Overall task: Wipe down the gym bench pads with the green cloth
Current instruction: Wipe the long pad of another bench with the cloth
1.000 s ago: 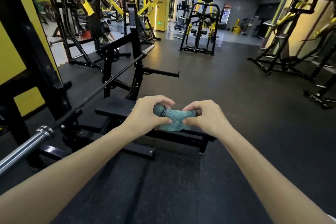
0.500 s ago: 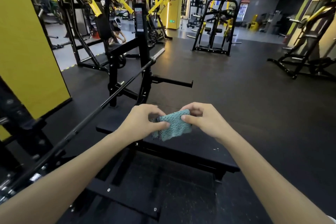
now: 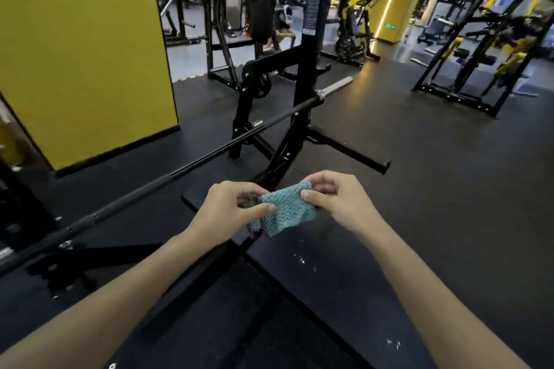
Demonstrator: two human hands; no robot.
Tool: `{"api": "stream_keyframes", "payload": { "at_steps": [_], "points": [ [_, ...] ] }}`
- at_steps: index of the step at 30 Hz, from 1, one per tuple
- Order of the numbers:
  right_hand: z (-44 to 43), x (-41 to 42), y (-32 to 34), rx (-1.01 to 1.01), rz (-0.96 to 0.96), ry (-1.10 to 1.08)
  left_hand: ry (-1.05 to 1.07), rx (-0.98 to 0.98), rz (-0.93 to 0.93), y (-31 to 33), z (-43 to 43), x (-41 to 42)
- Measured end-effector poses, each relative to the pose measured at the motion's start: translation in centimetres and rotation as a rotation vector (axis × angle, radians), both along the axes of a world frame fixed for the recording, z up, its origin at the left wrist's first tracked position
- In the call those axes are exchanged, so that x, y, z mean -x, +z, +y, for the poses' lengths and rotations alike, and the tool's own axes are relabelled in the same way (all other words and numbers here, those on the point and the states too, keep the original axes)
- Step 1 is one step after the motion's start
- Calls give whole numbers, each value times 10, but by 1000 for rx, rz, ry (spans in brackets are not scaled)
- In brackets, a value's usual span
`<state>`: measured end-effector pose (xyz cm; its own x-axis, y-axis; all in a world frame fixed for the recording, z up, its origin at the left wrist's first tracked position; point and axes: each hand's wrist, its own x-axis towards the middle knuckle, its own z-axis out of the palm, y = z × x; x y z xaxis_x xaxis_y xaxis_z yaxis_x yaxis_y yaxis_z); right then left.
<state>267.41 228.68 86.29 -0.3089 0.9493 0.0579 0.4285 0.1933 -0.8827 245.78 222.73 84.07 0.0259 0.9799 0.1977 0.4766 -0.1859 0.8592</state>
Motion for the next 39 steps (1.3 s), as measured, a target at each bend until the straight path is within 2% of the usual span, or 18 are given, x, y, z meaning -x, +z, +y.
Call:
{"api": "stream_keyframes", "payload": {
  "at_steps": [9, 17, 21, 30, 35, 39],
  "points": [
    [126, 19, -50, 120, -20, 226, 249, 87, -38, -52, 75, -2],
    [208, 98, -108, 219, -21, 368, 406, 189, -44, -107, 130, 62],
    [244, 135, -142, 259, -14, 365, 445, 211, -73, -138, 162, 94],
    [309, 189, -242, 376, -73, 379, 561, 348, -162, -236, 214, 136],
    [348, 219, -305, 382, -82, 399, 590, 348, -91, -298, 253, 162],
    [382, 253, -363, 367, -66, 431, 635, 318, -114, -358, 283, 188]
  ]
}}
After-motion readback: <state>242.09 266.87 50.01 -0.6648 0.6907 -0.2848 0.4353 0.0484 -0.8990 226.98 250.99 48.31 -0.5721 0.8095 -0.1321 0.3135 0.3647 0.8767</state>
